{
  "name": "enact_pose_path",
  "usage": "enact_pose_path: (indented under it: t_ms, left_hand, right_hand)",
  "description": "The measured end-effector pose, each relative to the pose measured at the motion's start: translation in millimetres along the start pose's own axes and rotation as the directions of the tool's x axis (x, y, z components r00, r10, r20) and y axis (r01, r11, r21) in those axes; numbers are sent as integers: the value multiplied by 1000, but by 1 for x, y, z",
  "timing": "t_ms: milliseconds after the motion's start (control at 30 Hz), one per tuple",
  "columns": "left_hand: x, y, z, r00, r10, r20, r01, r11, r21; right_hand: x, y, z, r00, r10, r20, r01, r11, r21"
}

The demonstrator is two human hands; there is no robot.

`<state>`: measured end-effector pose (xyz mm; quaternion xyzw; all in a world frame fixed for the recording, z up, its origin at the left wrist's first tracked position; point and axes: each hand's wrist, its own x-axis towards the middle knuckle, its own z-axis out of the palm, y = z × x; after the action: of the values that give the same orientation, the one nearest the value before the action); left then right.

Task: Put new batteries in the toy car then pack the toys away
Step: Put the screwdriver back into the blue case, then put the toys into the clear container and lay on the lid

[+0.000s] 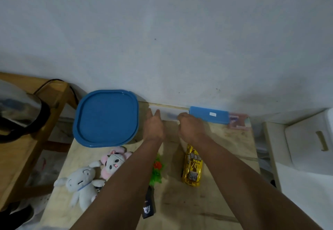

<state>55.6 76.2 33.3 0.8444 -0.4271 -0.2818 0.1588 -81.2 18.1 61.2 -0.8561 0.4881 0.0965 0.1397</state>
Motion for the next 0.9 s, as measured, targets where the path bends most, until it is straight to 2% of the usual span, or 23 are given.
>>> enact_pose_path:
  t_ms: [100, 233, 333, 400, 500, 567, 633, 733, 900]
  left_hand:
    - [-13, 1, -41, 997, 68, -21, -68, 997, -20]
    - [-21, -17, -102, 965, 162, -204, -163, 987, 10]
    - [-20, -47, -138, 932, 176, -317, -157, 984, 86]
    - [-19, -76, -154, 924, 134, -358, -86, 985, 148]
    - [-20, -123, -168, 943, -19, -333, 71, 987, 145]
    - [-20, -155, -166, 952, -153, -266, 176, 982, 64]
    - [-17, -184, -159, 945, -266, -193, 264, 964, -34]
    - [-16, -207, -146, 945, -278, -171, 257, 957, -132]
    - [-12, -205, -144, 949, -244, -198, 211, 962, -175]
  right_hand:
    - [-1, -10, -18, 996, -15, -84, 13, 1000, -21]
    - [2, -55, -34, 989, -77, -126, 82, 996, 35]
    - [2, -100, -35, 991, -100, -94, 109, 990, 92]
    - [3, -127, -27, 997, -63, -41, 69, 984, 167]
    - [5, -154, -12, 998, 64, -8, -58, 950, 307]
    - [8, -164, -1, 991, 121, 61, -135, 926, 353]
    - [10, -172, 9, 988, 120, 98, -151, 896, 417]
    - [12, -177, 18, 983, 167, 71, -180, 847, 500]
    - [10, -175, 23, 950, 285, 126, -307, 790, 531]
